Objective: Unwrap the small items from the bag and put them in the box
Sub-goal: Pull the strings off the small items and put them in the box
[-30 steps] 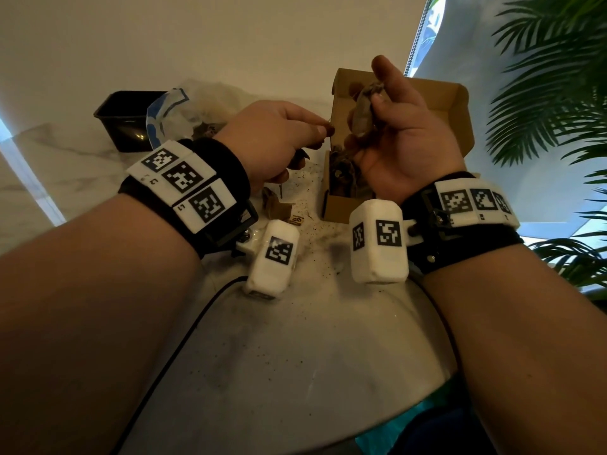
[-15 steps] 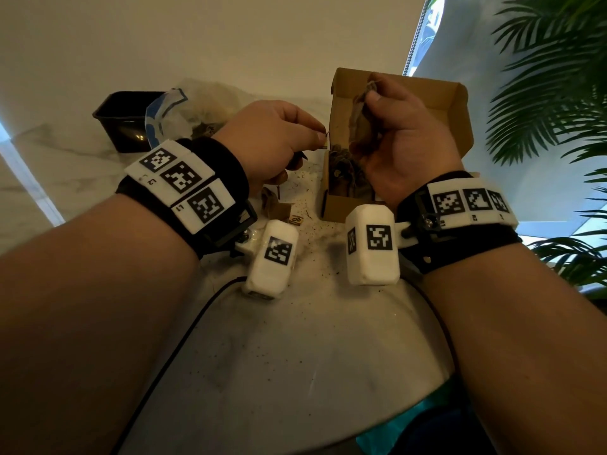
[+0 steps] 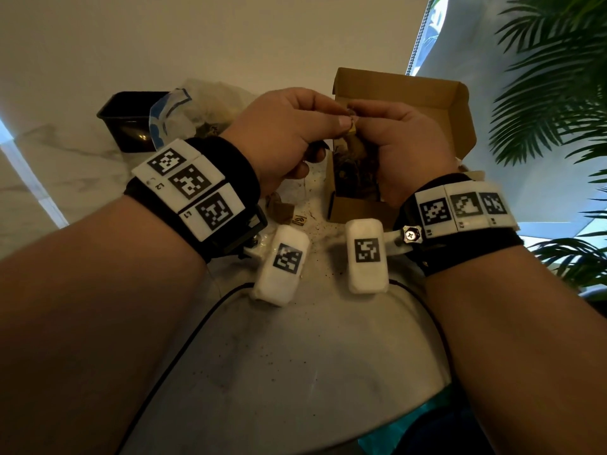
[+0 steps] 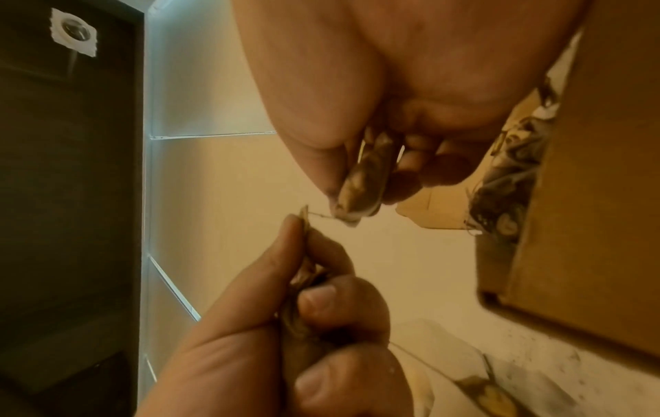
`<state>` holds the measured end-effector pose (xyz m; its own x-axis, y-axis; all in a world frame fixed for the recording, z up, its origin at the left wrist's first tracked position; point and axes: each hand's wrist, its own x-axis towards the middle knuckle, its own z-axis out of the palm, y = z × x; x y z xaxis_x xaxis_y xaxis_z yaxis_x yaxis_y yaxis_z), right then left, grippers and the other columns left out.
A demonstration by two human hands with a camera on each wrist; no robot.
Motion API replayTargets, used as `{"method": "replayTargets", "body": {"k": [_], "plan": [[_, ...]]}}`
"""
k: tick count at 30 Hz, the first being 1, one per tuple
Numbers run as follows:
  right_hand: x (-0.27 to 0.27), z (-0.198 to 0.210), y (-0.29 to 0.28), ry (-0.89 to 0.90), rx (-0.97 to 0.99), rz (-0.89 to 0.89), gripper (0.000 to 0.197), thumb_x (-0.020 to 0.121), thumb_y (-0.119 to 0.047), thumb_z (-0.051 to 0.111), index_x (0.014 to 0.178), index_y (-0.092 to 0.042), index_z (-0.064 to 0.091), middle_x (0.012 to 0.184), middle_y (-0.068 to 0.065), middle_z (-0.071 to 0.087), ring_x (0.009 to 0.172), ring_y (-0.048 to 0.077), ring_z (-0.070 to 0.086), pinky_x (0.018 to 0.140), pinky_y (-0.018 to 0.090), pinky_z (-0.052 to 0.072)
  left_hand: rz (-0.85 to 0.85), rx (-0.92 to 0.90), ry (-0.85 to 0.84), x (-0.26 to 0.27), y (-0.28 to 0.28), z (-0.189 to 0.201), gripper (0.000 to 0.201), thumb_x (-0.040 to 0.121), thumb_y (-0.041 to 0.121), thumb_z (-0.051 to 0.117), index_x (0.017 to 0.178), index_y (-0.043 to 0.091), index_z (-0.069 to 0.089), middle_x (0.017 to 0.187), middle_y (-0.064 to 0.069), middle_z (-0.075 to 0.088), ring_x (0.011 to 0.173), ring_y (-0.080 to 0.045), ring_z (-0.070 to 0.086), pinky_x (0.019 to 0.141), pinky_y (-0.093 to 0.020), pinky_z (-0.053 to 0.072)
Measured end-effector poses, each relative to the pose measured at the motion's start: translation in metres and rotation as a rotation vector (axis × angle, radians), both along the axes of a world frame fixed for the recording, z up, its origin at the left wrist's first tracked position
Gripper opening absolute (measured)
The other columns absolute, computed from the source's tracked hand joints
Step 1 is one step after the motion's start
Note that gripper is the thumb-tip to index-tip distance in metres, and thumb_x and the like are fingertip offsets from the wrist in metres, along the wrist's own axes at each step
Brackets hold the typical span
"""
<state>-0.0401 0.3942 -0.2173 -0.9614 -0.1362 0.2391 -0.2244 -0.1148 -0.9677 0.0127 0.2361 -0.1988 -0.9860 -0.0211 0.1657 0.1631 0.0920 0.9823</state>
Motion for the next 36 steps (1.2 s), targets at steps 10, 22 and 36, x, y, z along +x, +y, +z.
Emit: {"method": "replayTargets", "body": {"k": [10, 22, 36], "plan": [[0.006, 0.003, -0.003, 0.08, 0.039, 0.102, 0.017, 0.091, -0.011, 0.067, 0.101, -0.022, 0.074, 0.103, 0.006, 0.077, 0.1, 0.022, 0.073, 0.085, 0.04, 0.06, 0.135, 0.063, -0.013, -0.005, -0.002, -0.002, 0.007, 0.09, 0.024, 0.076, 0.091, 0.02, 0.07, 0.086, 0.0, 0.073, 0.058, -0.011, 0.052, 0.043, -0.02, 0.036], [0.001, 0.027, 0.022, 0.008, 0.216, -0.163, 0.027, 0.086, -0.011, 0.073, 0.11, -0.024, 0.067, 0.103, 0.002, 0.075, 0.083, 0.015, 0.076, 0.06, 0.026, 0.056, 0.098, -0.056, -0.192, -0.008, -0.001, -0.006, 0.008, 0.095, 0.018, 0.068, 0.103, 0.021, 0.068, 0.091, -0.003, 0.064, 0.058, -0.012, 0.053, 0.043, -0.022, 0.038], [0.005, 0.042, 0.019, -0.262, 0.954, -0.038, 0.013, 0.088, -0.006, 0.072, 0.095, -0.017, 0.069, 0.101, 0.007, 0.071, 0.094, 0.027, 0.072, 0.081, 0.038, 0.062, -0.019, -0.295, -0.445, -0.012, 0.004, -0.019, 0.033, 0.093, 0.021, 0.072, 0.118, 0.001, 0.07, 0.087, -0.011, 0.057, 0.071, -0.022, 0.049, 0.051, -0.027, 0.037]]}}
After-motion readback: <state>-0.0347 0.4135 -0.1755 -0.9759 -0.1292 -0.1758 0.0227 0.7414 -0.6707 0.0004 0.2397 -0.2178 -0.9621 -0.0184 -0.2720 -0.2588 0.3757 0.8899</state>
